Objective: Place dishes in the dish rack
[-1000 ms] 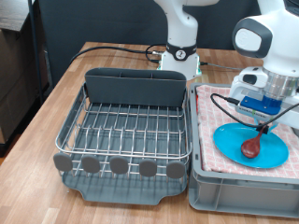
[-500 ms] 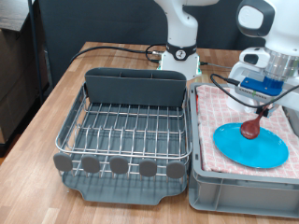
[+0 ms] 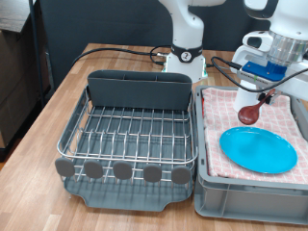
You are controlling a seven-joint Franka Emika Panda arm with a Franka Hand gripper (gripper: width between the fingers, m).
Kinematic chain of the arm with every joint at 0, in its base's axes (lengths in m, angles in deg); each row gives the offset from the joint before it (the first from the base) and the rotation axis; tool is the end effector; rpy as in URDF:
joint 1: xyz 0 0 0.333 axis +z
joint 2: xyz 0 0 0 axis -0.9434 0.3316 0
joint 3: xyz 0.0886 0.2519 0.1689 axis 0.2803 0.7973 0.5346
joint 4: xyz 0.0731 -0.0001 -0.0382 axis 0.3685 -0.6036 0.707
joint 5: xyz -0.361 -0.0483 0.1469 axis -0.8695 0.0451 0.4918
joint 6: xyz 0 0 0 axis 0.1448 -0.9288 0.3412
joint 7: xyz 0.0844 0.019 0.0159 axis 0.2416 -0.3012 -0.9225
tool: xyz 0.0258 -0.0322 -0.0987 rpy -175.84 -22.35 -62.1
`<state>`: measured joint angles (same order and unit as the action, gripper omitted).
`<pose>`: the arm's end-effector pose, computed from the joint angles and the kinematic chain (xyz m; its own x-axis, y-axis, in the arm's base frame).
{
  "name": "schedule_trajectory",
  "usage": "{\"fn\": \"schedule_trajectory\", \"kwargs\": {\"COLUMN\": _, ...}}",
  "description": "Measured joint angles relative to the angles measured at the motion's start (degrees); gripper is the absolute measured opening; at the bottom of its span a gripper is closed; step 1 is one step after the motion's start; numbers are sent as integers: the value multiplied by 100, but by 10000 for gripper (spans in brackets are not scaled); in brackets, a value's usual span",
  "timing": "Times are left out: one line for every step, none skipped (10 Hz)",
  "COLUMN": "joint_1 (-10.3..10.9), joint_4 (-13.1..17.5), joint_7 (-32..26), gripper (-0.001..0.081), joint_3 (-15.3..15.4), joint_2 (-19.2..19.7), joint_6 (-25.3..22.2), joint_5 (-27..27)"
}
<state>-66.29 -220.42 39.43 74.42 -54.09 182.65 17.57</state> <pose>0.4724 0.1876 0.3095 0.1757 -0.9733 0.1474 -0.9836 -0.1798 -0.0145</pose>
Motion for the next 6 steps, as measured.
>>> {"fn": "schedule_trajectory", "kwargs": {"joint_1": -1, "joint_4": -102, "joint_7": 384, "gripper": 81, "joint_3": -24, "joint_2": -150, "joint_6": -178, "joint_5": 81}}
{"fn": "schedule_trajectory", "kwargs": {"joint_1": -1, "joint_4": -248, "joint_7": 746, "gripper": 81, "joint_3": -44, "joint_2": -346, "joint_6": -286, "joint_5": 181}}
{"fn": "schedule_trajectory", "kwargs": {"joint_1": -2, "joint_4": -419, "joint_7": 1052, "gripper": 81, "joint_3": -66, "joint_2": -556, "joint_6": -319, "joint_5": 269}}
{"fn": "schedule_trajectory", "kwargs": {"joint_1": -4, "joint_4": -580, "joint_7": 1300, "gripper": 81, "joint_3": -95, "joint_2": -766, "joint_6": -386, "joint_5": 334}}
{"fn": "schedule_trajectory", "kwargs": {"joint_1": -6, "joint_4": -719, "joint_7": 1457, "gripper": 81, "joint_3": -139, "joint_2": -977, "joint_6": -507, "joint_5": 472}}
{"fn": "schedule_trajectory", "kwargs": {"joint_1": -8, "joint_4": -863, "joint_7": 1566, "gripper": 81, "joint_3": -209, "joint_2": -1186, "joint_6": -561, "joint_5": 668}}
